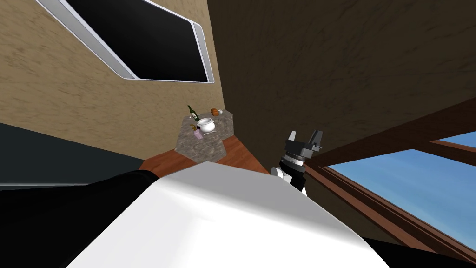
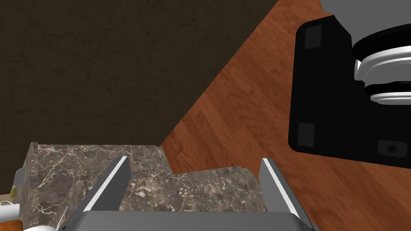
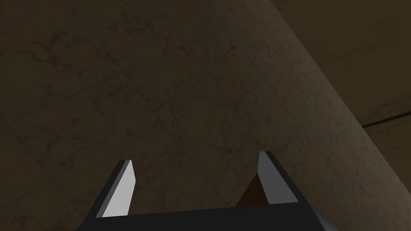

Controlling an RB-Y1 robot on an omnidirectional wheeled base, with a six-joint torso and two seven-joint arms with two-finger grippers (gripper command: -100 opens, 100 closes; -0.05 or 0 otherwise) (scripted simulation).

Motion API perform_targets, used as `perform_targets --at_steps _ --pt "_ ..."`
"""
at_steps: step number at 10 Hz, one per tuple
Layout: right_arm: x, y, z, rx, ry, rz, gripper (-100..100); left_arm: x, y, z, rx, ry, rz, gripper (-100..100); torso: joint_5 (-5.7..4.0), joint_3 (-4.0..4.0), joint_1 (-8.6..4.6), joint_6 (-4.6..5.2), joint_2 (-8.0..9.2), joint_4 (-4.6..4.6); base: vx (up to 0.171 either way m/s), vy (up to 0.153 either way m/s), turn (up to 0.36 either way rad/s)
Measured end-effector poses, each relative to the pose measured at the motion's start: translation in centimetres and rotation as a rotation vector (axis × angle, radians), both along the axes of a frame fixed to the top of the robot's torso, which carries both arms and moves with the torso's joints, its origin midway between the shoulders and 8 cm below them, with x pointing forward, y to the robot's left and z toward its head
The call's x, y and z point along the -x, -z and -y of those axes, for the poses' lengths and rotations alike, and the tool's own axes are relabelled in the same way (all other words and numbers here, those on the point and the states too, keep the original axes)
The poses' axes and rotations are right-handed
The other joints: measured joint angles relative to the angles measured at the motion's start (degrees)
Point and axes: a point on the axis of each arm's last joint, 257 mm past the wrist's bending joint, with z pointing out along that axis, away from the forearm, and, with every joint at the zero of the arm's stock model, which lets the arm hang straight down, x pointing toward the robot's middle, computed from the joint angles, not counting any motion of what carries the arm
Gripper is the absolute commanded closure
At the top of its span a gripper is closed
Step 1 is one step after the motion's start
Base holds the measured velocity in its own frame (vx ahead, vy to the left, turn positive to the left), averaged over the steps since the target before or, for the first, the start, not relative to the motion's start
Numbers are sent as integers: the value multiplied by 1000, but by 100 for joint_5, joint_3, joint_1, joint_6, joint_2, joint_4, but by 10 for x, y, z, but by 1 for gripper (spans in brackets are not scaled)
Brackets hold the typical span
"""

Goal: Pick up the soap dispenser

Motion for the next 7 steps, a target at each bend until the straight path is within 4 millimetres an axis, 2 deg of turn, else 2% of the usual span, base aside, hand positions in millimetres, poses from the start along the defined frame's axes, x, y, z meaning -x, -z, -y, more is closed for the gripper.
perform_targets --at_steps 4,7 --pt "0 0 0 0 0 0 0 21 11 -22 -51 17 -104 -100 -1 -1 -1 -5 -3 0 -6 -32 -77" --pt "0 0 0 0 0 0 0 38 17 -40 -92 25 -178 -100 1 -3 5 -5 -6 -1 2 -34 -173"
